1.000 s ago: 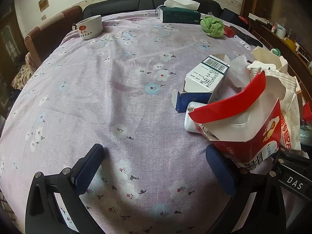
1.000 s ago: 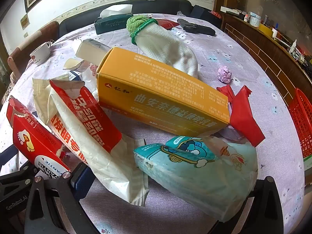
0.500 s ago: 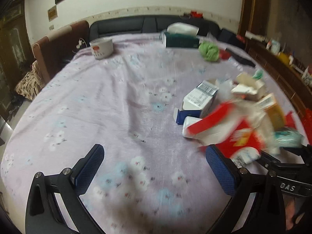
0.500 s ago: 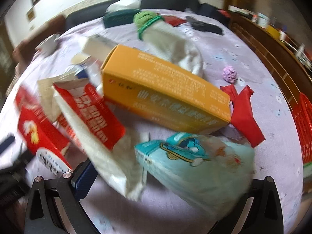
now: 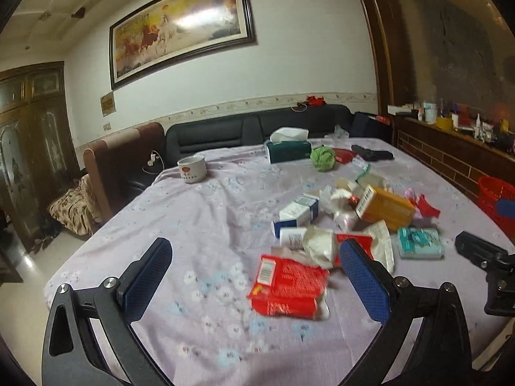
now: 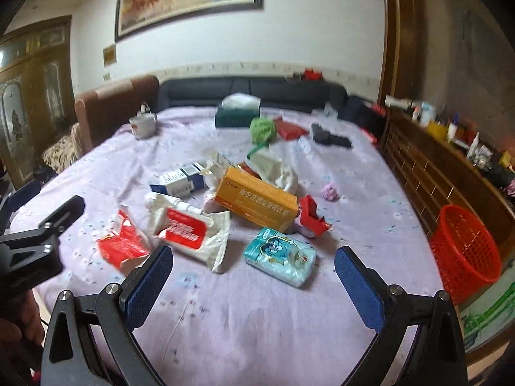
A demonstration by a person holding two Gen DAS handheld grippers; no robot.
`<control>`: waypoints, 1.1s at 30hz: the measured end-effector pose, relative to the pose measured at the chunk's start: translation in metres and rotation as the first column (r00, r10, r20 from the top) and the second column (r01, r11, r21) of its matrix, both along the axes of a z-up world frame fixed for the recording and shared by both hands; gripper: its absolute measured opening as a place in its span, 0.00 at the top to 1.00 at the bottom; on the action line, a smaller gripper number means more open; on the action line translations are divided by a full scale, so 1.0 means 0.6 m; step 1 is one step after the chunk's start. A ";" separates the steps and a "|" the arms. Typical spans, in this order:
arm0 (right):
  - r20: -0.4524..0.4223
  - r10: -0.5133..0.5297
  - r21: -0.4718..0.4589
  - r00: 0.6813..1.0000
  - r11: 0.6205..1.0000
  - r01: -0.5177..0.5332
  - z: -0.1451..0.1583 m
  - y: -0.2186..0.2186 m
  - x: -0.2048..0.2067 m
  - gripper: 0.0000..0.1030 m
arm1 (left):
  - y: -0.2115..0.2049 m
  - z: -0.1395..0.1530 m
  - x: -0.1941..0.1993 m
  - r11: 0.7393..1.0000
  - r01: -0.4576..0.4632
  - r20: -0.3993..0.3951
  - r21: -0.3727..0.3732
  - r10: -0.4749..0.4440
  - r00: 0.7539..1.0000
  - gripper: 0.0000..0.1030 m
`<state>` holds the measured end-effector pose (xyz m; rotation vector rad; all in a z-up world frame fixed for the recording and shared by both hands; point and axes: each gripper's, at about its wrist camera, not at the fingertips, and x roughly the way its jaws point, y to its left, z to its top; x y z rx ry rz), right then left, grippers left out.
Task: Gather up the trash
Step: 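Move the left tool toward the red snack wrapper on the cloth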
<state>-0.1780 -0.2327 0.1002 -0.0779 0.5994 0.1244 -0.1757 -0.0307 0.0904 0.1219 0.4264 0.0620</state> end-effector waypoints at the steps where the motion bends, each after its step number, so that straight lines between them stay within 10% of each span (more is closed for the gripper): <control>1: 0.033 -0.013 -0.011 0.999 1.000 0.014 0.000 0.000 -0.013 0.01 | 0.002 -0.003 -0.004 1.000 0.000 -0.016 -0.010 -0.001 1.000 0.00; 33: 0.075 -0.006 0.002 0.997 1.000 0.005 -0.016 0.007 -0.057 0.03 | 0.035 -0.039 -0.001 0.995 -0.033 -0.105 -0.096 0.023 0.994 0.00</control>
